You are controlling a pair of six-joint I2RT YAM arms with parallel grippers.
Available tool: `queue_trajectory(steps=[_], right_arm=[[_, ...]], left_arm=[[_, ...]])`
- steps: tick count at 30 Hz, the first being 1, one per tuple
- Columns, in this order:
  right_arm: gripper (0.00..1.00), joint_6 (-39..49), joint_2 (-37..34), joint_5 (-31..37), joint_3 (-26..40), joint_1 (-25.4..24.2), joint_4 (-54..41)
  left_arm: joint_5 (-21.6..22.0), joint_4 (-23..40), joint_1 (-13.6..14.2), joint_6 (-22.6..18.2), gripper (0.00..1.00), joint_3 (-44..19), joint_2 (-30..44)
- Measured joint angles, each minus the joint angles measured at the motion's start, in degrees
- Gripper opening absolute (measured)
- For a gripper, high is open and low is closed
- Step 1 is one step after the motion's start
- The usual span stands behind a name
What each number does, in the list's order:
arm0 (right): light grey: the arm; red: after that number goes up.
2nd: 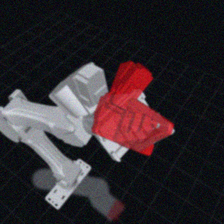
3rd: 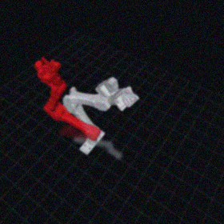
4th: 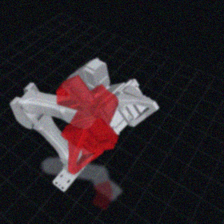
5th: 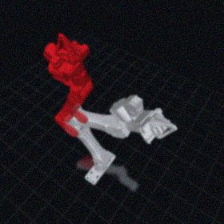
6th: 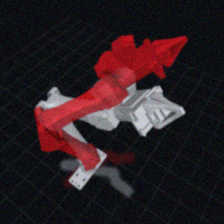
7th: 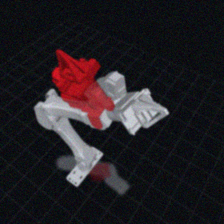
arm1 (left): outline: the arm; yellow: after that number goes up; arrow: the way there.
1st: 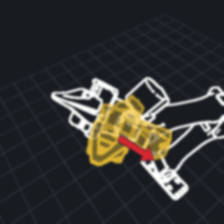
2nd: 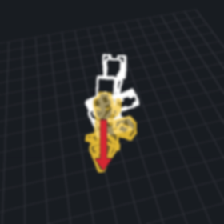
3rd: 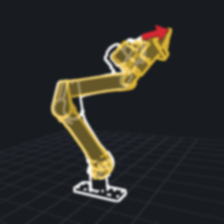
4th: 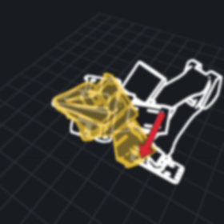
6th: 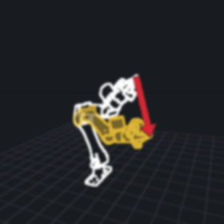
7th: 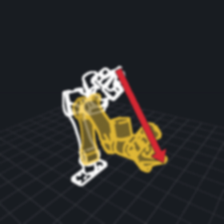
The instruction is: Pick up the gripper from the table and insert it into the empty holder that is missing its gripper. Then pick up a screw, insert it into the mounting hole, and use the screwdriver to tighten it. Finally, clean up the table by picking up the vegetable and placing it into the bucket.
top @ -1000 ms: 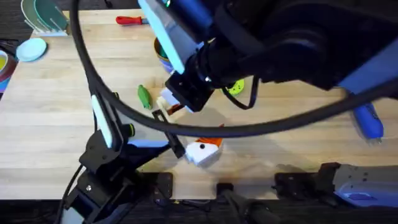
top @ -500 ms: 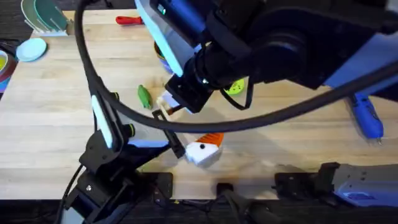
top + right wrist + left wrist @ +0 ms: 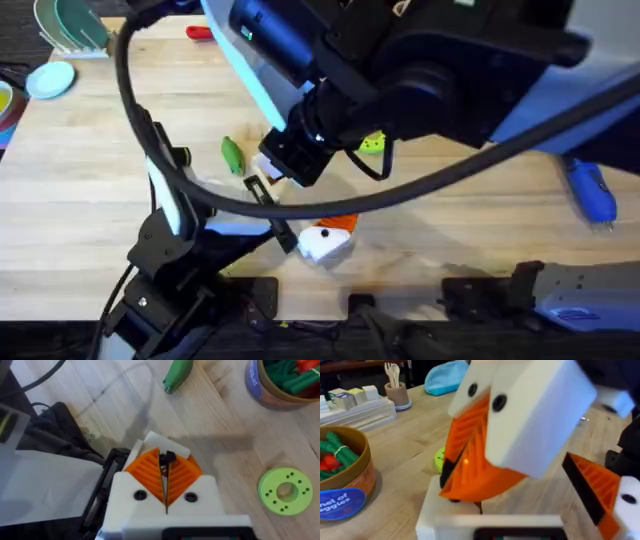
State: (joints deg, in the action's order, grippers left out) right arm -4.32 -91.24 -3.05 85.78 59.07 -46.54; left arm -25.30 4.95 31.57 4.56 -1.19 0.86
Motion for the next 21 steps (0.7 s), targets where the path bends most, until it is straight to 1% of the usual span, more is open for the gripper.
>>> queue_trajectory(steps=[4,5,8,10,12,13,15,16,18,21], right_arm=[[0.006,0.0,0.0,0.0,0.0,0.0,0.0],[0.051,-0.3,0.0,0.0,0.0,0.0,0.0],[0.349,-0.4,0.0,-0.3,0.0,0.3,-0.1],[0.515,-0.4,0.2,0.5,0.0,0.0,-0.2],[0.64,-0.4,0.7,0.8,0.0,-0.6,-0.6],[0.719,-0.4,1.2,0.8,0.0,-0.9,-0.7],[0.917,-0.3,2.8,0.2,0.0,-1.6,-0.7],[0.942,-0.3,3.9,0.0,0.0,-2.1,-0.9],[0.951,-0.4,6.8,-0.4,0.0,-3.7,-1.8],[0.954,-0.4,11.6,-0.5,0.0,-7.8,-3.9]], left_arm=[[0.0,0.0,0.0,0.0,0.993,0.0,0.0],[0.1,0.0,0.0,0.0,0.993,0.0,0.0],[0.0,0.0,0.0,0.0,0.993,0.0,0.0],[0.0,0.0,0.0,-0.1,0.993,0.0,0.0],[-0.2,0.0,0.0,-0.3,0.993,0.0,0.0],[-0.2,0.0,0.0,-0.3,0.993,0.0,0.0],[-0.2,-0.1,0.0,-0.6,0.993,0.0,0.0],[-0.3,-0.1,0.0,-0.7,0.993,0.0,0.0],[-0.4,-0.1,0.0,-0.7,0.993,0.0,0.0],[-0.4,-0.1,0.0,-0.7,0.993,0.0,0.0]])
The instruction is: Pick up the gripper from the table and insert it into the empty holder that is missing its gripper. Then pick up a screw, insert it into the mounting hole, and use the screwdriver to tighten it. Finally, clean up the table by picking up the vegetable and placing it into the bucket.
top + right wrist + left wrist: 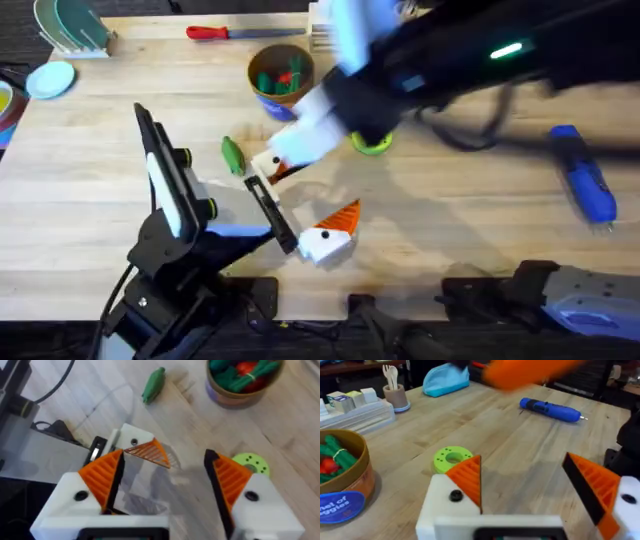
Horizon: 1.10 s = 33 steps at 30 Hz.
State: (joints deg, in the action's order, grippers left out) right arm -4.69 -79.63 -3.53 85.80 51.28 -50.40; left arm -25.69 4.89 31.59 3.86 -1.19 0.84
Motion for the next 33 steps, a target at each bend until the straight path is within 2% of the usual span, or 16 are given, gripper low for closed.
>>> queue_trajectory(steps=[9,17,20,24,28,33], right_arm=[[0.955,0.0,9.5,0.0,0.0,-11.6,-13.4],[0.957,2.5,19.0,0.0,-0.9,-15.9,-17.9],[0.957,2.5,24.1,-0.4,-5.2,-17.1,-16.8],[0.957,1.7,30.2,-2.0,-14.1,-17.9,-14.0],[0.958,1.5,34.9,-6.9,-22.7,-17.9,-10.2],[0.958,5.5,38.3,-15.8,-28.2,-17.9,-9.6]], left_arm=[[0.0,0.0,0.0,0.0,0.993,0.0,0.0],[0.0,0.0,0.0,0.0,0.993,0.0,0.0],[0.0,0.0,0.0,0.0,0.993,0.0,0.0],[0.0,0.0,0.0,0.0,0.992,0.0,0.0],[0.0,0.0,0.0,0.0,0.993,0.0,0.0],[0.0,0.0,0.0,0.0,0.993,0.0,0.0]])
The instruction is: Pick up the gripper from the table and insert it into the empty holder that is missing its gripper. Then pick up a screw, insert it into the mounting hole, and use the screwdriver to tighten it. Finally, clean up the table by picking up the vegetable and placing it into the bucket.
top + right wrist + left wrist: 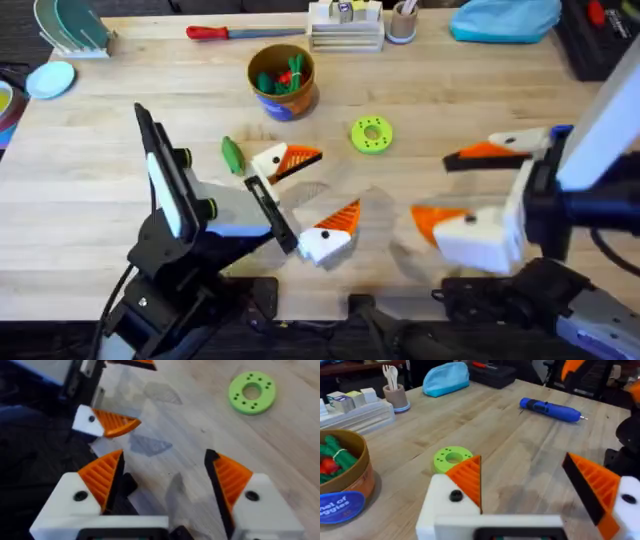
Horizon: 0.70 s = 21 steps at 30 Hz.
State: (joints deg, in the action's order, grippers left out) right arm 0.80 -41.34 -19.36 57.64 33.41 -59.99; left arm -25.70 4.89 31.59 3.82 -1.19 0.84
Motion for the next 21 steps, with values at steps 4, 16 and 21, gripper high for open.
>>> queue_trajectory(steps=[4,16,21], right_arm=[[0.96,4.8,0.4,-5.6,-0.5,0.0,-0.7],[0.959,11.9,0.4,-9.0,-0.6,0.0,-0.5],[0.959,12.7,0.4,-9.0,-0.6,0.0,-0.5]], left_arm=[[0.0,0.0,0.0,0.0,0.945,0.0,0.0],[0.0,0.0,0.0,-0.5,0.007,0.0,0.0],[0.0,0.0,0.0,-0.6,0.007,0.0,0.0]])
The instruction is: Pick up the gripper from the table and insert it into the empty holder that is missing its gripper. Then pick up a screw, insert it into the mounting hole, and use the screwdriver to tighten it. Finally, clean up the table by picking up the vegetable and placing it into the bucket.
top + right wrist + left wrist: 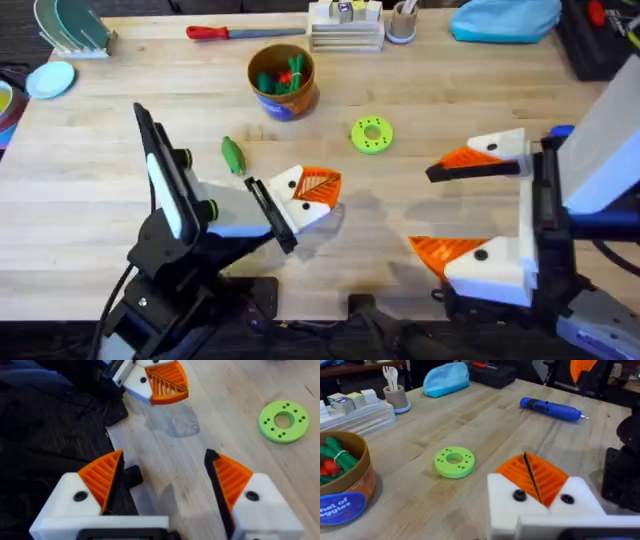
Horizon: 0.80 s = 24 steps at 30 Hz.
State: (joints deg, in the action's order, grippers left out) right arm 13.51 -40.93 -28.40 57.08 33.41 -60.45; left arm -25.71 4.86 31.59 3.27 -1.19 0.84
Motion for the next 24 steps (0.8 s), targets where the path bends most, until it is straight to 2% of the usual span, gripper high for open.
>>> queue_trajectory(steps=[8,13,19,24], right_arm=[[0.96,1.0,0.0,4.6,0.0,-0.1,0.9],[0.959,-1.1,0.0,14.5,0.0,-3.4,3.3],[0.992,-1.9,0.0,30.1,0.0,-13.2,5.7],[0.993,-2.0,-1.6,39.4,-0.1,-26.2,6.6]], left_arm=[[0.0,0.0,0.0,0.0,0.007,0.0,0.0],[0.0,0.0,0.0,0.0,0.007,0.0,0.0],[0.1,0.0,0.0,0.0,0.007,0.0,0.0],[0.1,0.0,0.0,0.0,0.007,0.0,0.0]])
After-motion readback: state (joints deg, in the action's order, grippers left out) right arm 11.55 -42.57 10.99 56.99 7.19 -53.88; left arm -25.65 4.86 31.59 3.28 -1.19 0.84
